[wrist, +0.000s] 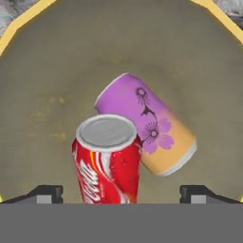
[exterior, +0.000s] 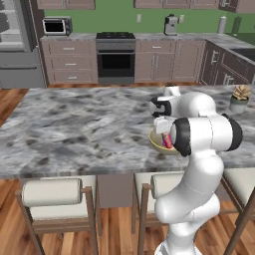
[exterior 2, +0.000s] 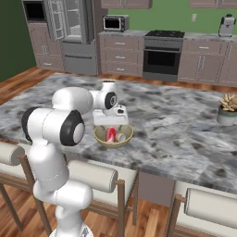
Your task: Open the fridge, grab two sodas, and place both sodas inside the bowl with ice on the dining counter.
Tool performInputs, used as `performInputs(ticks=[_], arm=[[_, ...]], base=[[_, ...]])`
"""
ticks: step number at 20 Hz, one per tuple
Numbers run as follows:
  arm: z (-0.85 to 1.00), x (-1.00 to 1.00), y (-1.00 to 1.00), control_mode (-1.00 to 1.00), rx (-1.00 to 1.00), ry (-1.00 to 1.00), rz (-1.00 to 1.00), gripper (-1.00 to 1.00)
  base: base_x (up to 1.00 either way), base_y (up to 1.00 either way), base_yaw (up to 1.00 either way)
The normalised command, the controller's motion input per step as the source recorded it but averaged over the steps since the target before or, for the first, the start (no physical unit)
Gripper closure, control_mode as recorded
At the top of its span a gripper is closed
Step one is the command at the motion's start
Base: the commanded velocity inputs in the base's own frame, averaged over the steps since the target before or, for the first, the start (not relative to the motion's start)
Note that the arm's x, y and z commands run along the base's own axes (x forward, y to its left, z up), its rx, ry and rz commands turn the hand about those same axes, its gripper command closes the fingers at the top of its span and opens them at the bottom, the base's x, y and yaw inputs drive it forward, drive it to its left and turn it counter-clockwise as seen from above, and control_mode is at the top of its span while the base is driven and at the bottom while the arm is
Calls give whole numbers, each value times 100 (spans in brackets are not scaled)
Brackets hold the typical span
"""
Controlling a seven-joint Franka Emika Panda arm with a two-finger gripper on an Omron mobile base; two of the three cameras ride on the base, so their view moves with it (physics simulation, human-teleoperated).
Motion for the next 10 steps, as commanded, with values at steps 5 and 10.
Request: performInputs(ticks=[5, 10], arm=[[45, -16, 0, -100, 1, -8, 0, -100], [50, -31, 16, -100, 0, -5, -2, -100]], base=[[0, 0, 0], [0, 0, 0]])
